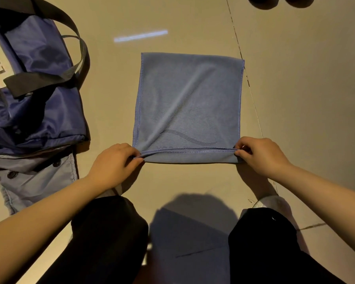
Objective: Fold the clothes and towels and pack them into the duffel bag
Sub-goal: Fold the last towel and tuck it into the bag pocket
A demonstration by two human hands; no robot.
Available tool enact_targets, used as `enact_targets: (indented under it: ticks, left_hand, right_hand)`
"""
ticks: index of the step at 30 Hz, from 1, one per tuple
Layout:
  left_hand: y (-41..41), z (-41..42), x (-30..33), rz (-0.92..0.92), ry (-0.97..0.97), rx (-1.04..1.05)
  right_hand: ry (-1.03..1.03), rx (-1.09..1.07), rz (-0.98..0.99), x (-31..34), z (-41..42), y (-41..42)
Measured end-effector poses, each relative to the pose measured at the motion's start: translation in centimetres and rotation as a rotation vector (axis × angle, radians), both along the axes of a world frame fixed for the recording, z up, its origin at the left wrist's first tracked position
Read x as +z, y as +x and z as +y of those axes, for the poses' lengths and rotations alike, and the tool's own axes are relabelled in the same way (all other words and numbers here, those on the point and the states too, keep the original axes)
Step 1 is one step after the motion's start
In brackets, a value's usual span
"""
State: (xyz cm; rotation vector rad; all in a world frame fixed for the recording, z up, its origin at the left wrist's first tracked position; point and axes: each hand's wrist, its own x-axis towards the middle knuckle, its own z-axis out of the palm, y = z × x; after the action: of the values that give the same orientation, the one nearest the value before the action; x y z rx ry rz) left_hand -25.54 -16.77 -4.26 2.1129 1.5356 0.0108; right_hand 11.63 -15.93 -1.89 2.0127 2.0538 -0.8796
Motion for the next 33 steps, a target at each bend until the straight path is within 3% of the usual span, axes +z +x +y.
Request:
enact_targets:
  ticks: [5,8,15,27,33]
  left_hand:
    - [-1.0,1.9,1.1,-0.260,-0.217,0.186]
    - [-1.0,2.8,1.5,-0.327,-0.321,0.294]
    - [-1.6,4.4,3.6,-0.519,-0.451,0.319]
    - [-1.4,5.0,3.8,-0.417,-0.326,0.336]
    - [-2.1,5.4,3.0,-0.091,-0.180,-0.008]
  right_hand:
    - [-0.076,-0.155,0.120,0.2,0.4,-0.4]
    - [-0.160,-0.291,0.214,0.5,0.8,-0.8]
    - [-0.239,-0.384,0.307,0.9,0.9,-0.3]
    - [-0.267,-0.324,0.244,0.7,1.2,-0.5]
    - [-0.333,-0.369,0.339,0.5,1.0,-0.5]
